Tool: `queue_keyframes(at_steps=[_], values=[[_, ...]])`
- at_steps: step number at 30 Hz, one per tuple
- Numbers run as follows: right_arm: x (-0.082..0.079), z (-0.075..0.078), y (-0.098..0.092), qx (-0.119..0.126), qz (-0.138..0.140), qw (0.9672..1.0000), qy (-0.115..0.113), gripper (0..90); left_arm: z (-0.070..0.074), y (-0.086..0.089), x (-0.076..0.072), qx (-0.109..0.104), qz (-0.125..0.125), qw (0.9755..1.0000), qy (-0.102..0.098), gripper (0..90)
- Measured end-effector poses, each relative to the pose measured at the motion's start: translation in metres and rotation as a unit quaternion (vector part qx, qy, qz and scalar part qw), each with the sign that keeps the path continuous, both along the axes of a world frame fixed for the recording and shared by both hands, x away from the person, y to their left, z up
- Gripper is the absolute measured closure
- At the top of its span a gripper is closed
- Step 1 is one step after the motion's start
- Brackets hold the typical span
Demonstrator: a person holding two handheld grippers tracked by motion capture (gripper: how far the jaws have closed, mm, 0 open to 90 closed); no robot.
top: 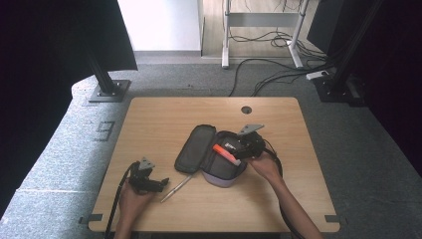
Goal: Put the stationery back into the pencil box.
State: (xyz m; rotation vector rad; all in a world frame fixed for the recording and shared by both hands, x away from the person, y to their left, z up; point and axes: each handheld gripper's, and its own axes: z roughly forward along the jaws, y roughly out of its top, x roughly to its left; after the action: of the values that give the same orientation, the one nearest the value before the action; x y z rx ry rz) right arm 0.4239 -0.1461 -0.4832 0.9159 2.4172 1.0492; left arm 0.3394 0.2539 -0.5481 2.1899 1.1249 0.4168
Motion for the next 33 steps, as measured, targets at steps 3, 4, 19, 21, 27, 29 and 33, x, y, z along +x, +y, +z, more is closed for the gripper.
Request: queue_keyframes(at_steps=[3,4,19,21,27,29,33], values=[[-0.003,0.001,-0.003,0.001,0.000,1.0000,0.002,18.3,0.000,0.000,0.000,0.000,0.000,1.0000,0.000,1.5],[-0.005,0.001,-0.005,-0.001,0.000,1.0000,0.001,16.7,0.000,0.000,0.000,0.000,0.000,1.0000,0.000,1.5],[-0.021,0.002,-0.024,0.000,-0.015,0.9999,-0.008,0.0,0.000,0.000,0.000,0.000,0.000,1.0000,0.000,1.4],[-0.023,0.002,-0.028,0.003,-0.016,0.9998,-0.010,0.0,0.000,0.000,0.000,0.000,-0.001,1.0000,0.000,1.4],[-0.028,0.002,-0.041,0.004,-0.022,0.9996,-0.016,0.0,0.000,0.000,0.000,0.000,0.000,1.0000,0.000,1.4],[-0.030,0.001,-0.045,0.006,-0.024,0.9995,-0.018,0.0,0.000,0.000,0.000,0.000,0.000,1.0000,0.000,1.4],[-0.033,0.000,-0.053,0.010,-0.026,0.9994,-0.020,0.7,0.000,0.000,0.000,0.000,0.000,1.0000,0.000,1.4]])
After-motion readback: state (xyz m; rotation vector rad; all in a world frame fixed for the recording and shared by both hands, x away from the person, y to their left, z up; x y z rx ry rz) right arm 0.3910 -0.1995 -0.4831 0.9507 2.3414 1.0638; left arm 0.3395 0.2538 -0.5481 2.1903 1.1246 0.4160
